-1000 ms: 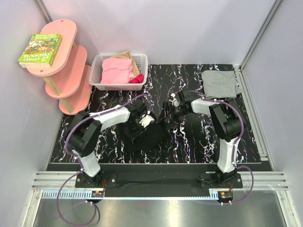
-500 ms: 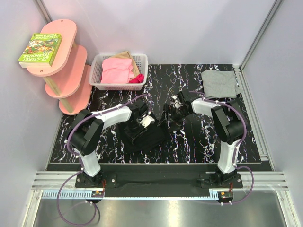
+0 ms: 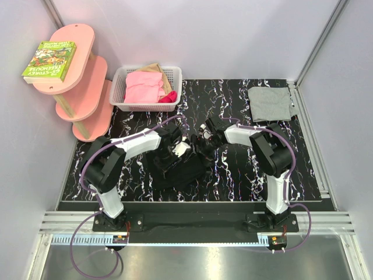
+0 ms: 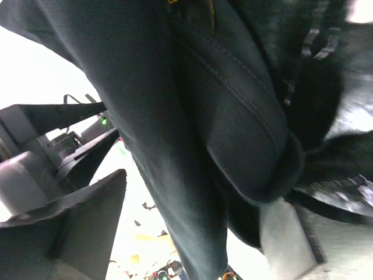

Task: Fold and stack the t-shirts
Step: Put the neatly folded tshirt into the corner of the board with the right arm

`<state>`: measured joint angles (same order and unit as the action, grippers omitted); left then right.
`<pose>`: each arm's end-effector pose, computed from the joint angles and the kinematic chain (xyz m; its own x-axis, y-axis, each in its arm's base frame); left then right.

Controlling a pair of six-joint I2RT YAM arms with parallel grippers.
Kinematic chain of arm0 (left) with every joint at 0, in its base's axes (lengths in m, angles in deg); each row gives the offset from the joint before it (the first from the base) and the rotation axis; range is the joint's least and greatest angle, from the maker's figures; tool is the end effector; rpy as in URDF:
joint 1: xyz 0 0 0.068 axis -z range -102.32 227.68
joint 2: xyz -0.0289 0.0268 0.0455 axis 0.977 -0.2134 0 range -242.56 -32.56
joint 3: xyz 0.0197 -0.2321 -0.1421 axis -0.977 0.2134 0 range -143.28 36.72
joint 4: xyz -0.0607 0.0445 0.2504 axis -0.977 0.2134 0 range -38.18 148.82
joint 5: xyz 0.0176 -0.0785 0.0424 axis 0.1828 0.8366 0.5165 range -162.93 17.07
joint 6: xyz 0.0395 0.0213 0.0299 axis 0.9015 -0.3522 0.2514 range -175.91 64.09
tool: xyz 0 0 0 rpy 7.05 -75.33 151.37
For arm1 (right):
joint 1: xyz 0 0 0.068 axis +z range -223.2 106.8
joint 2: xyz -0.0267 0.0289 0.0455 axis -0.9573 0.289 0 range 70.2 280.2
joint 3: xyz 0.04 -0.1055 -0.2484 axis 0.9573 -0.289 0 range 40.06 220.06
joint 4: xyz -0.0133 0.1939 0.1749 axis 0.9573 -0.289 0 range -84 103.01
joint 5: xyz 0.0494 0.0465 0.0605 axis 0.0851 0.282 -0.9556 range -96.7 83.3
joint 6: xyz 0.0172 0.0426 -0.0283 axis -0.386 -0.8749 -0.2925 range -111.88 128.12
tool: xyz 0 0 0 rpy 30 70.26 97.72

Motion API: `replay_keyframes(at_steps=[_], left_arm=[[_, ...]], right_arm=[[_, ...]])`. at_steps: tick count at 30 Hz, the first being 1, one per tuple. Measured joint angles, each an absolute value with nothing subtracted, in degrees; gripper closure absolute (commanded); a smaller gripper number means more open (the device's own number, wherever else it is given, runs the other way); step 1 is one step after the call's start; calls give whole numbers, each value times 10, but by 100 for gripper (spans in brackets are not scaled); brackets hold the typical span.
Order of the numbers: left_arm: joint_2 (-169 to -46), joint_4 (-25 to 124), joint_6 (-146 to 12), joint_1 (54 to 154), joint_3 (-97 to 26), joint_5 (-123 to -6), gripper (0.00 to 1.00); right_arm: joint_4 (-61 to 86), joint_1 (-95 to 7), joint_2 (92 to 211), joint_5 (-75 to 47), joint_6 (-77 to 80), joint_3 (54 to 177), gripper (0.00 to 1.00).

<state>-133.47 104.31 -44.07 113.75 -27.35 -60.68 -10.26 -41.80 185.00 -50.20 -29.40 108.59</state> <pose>0.2408 -0.1847 0.1651 -0.6726 0.7379 -0.0550 0.7309 0.6510 -0.2051 0.3101 0.2181 0.1240 -0.9895 -0.0866 0.1154 0.0242 0.6889 0.7244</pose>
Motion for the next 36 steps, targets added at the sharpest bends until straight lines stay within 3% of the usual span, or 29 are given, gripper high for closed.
replay_keyframes(at_steps=[1, 3, 11, 18, 24, 30, 36], left_arm=[[-1334, 1041, -440, 1138, -274, -605, 69], [-1331, 1038, -439, 1141, -273, -605, 69], [-1257, 1025, -434, 1105, -269, -596, 69], [-1140, 1042, -406, 951, -323, -592, 67], [-1008, 1056, -365, 782, -383, -591, 65], [-943, 1102, -332, 711, -385, -566, 65], [-949, 1121, -318, 668, -370, -537, 65]], right_arm=[[-97, -416, 1853, -504, -296, 1084, 64], [-86, -409, 1860, -499, -291, 1082, 99], [-67, -399, 1879, -499, -292, 1073, 100], [-75, -407, 1872, -493, -286, 1079, 100], [-124, -533, 1866, -480, -272, 1153, 100], [-152, -663, 1867, -441, -249, 1282, 100], [-223, -697, 1898, -399, -212, 1384, 100]])
